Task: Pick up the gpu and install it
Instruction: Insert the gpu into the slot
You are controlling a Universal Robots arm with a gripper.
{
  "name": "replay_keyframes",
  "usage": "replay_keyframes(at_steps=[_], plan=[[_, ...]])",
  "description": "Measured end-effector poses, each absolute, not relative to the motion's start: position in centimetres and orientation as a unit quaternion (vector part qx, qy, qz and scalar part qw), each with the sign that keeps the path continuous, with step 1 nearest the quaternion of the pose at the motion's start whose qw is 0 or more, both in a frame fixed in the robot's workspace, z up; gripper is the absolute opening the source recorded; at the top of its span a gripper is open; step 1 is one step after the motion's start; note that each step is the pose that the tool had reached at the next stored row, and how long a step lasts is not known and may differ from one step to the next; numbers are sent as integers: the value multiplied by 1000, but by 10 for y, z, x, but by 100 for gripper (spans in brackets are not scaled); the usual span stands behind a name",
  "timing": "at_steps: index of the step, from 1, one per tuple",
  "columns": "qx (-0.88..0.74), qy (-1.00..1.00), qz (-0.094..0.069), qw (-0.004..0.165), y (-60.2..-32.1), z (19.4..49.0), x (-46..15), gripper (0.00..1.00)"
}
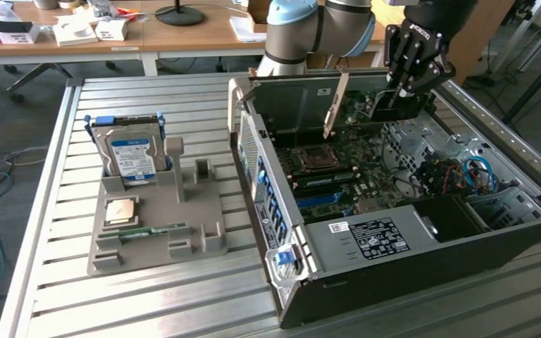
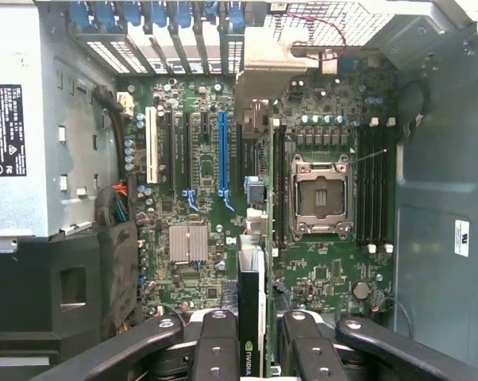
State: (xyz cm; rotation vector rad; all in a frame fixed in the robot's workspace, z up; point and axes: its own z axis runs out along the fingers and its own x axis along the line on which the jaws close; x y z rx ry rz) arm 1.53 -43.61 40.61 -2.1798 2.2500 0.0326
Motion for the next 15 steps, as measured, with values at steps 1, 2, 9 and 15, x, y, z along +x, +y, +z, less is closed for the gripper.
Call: replay_keyframes(at_steps=[1,2,9,15], plan=[[-696,718,11,4,-436,405,15,26],[-696,718,10,4,-436,405,15,26],[-696,718,10,4,-436,397,15,26],[-696,718,10,4,-436,395,15,26]])
